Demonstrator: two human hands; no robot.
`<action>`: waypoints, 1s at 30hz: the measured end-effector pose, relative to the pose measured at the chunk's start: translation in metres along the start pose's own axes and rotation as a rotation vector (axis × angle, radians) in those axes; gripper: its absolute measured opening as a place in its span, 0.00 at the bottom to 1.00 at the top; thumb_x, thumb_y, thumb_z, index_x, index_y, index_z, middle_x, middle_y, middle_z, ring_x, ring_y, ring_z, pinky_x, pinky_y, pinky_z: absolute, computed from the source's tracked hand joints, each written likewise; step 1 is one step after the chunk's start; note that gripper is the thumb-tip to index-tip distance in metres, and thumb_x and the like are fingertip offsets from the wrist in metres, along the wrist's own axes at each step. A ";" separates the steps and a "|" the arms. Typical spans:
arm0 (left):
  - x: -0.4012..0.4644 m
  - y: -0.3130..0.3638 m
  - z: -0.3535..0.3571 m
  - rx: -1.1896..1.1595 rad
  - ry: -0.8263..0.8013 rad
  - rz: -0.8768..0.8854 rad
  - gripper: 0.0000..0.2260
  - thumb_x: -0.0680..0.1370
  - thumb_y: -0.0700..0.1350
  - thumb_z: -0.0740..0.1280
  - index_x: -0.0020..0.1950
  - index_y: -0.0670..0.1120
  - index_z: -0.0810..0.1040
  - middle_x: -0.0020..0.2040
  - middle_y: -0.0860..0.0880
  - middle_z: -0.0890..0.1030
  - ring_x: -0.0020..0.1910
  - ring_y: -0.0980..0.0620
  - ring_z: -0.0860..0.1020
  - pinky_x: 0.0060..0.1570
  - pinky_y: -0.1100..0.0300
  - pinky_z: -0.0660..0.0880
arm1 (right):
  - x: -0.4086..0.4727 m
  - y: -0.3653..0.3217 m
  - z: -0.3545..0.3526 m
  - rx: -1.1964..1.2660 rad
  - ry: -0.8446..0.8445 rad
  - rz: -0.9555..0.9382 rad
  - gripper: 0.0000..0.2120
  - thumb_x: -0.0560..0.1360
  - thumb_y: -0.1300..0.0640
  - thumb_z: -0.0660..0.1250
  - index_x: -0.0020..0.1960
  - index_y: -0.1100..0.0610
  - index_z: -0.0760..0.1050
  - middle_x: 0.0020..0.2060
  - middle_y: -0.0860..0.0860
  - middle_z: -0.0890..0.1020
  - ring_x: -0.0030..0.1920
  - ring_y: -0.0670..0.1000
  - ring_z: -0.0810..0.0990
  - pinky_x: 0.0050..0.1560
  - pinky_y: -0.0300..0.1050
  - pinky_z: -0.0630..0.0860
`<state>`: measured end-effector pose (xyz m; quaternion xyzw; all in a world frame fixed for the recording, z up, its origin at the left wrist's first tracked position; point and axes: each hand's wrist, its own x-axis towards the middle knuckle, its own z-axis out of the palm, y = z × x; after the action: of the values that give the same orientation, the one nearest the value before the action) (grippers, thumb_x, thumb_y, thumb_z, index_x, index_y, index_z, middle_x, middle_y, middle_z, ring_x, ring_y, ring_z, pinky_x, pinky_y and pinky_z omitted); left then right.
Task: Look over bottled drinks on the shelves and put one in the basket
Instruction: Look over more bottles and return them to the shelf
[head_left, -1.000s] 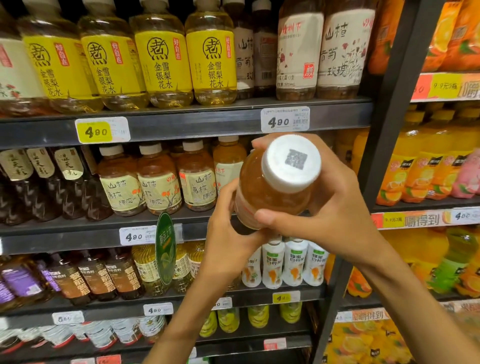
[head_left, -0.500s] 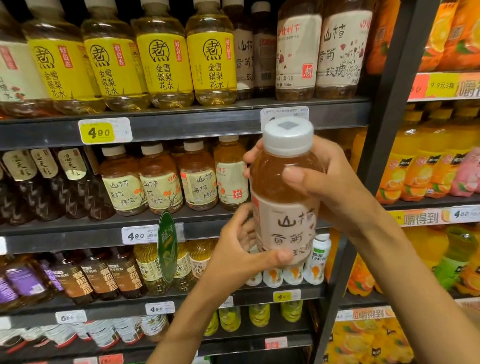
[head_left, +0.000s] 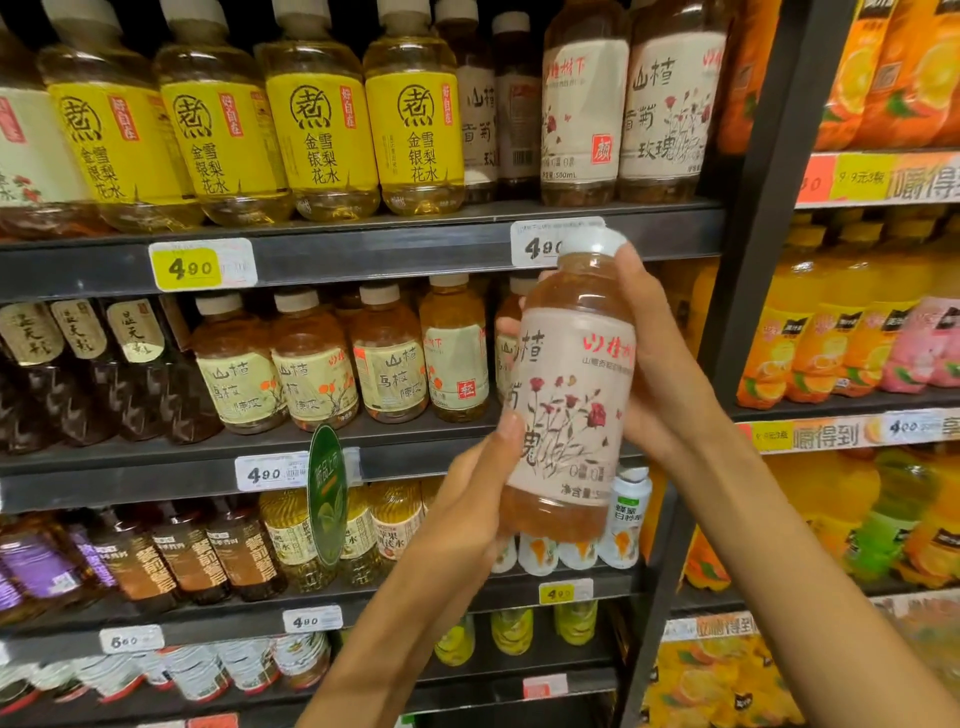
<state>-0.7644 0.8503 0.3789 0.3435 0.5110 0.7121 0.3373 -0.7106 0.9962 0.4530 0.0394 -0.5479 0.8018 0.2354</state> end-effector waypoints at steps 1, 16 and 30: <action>-0.001 -0.002 0.000 -0.029 -0.041 -0.012 0.22 0.68 0.67 0.70 0.57 0.57 0.81 0.59 0.54 0.82 0.62 0.55 0.78 0.59 0.60 0.76 | 0.000 0.001 0.001 0.025 -0.023 0.008 0.23 0.71 0.42 0.66 0.58 0.57 0.76 0.54 0.59 0.82 0.59 0.59 0.80 0.59 0.54 0.77; -0.002 0.019 0.012 -0.230 0.102 -0.069 0.28 0.65 0.64 0.65 0.61 0.52 0.77 0.57 0.44 0.83 0.59 0.44 0.80 0.53 0.49 0.80 | 0.001 -0.004 0.013 -0.098 0.034 0.012 0.12 0.75 0.44 0.65 0.48 0.48 0.84 0.52 0.53 0.84 0.57 0.53 0.82 0.62 0.53 0.76; -0.006 0.021 0.009 -0.329 -0.001 -0.170 0.26 0.69 0.62 0.66 0.62 0.50 0.76 0.57 0.42 0.83 0.57 0.43 0.81 0.53 0.43 0.79 | 0.017 0.002 0.011 -0.276 0.035 0.164 0.15 0.74 0.41 0.67 0.33 0.44 0.84 0.38 0.50 0.86 0.44 0.50 0.86 0.50 0.45 0.81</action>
<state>-0.7570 0.8447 0.4003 0.2396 0.4147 0.7547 0.4484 -0.7288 0.9917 0.4606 -0.0520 -0.6499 0.7361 0.1819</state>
